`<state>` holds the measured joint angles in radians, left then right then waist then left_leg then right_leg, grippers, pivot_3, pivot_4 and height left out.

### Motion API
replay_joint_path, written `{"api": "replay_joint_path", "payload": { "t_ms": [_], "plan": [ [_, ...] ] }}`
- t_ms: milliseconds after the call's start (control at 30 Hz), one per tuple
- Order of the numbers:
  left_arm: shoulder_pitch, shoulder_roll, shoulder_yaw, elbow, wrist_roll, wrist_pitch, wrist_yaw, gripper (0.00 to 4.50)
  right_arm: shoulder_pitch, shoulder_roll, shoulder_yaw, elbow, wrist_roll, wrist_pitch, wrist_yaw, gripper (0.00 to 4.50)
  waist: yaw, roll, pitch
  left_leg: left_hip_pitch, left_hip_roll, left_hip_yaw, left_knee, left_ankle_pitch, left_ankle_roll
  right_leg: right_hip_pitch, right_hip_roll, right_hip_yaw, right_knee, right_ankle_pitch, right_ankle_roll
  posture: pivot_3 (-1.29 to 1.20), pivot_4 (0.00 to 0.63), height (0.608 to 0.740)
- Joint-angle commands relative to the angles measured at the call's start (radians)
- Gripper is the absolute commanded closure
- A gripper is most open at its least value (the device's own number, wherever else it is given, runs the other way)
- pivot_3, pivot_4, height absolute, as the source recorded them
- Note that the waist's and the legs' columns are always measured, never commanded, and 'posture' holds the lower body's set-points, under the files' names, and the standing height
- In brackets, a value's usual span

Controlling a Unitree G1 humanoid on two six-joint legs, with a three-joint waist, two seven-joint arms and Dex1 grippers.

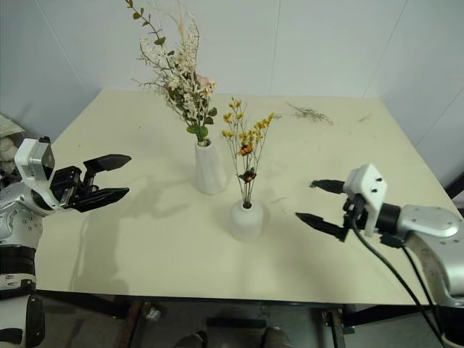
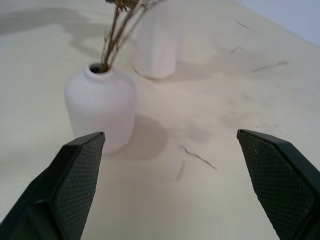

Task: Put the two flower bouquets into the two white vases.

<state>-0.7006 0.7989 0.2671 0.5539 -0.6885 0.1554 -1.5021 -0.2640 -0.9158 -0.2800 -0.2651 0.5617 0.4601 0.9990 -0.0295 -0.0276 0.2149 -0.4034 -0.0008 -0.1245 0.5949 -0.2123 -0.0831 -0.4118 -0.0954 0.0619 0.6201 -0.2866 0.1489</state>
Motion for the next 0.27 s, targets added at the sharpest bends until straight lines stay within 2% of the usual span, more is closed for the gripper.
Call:
{"api": "replay_joint_path", "payload": {
  "t_ms": [33,267],
  "plan": [
    [-0.027,0.027,-0.014,0.06,0.023,-0.061,-0.112,0.0,0.019,-0.028,-0.061,-0.016,0.017,-0.004,0.018,0.04,-0.002,0.0,0.0,0.0,0.0,0.0,0.0,0.0,0.0,0.0,0.0,0.0,0.0,0.0,0.0,0.0,0.15,0.74],
    [-0.025,0.026,-0.031,0.071,0.017,-0.081,-0.112,0.0,0.055,-0.042,-0.111,-0.028,0.045,0.024,0.03,0.04,0.0,0.0,0.0,-0.001,0.0,0.0,0.0,0.0,0.0,0.0,0.0,0.0,0.0,0.0,0.0,0.0,0.15,0.74]
  ]
}}
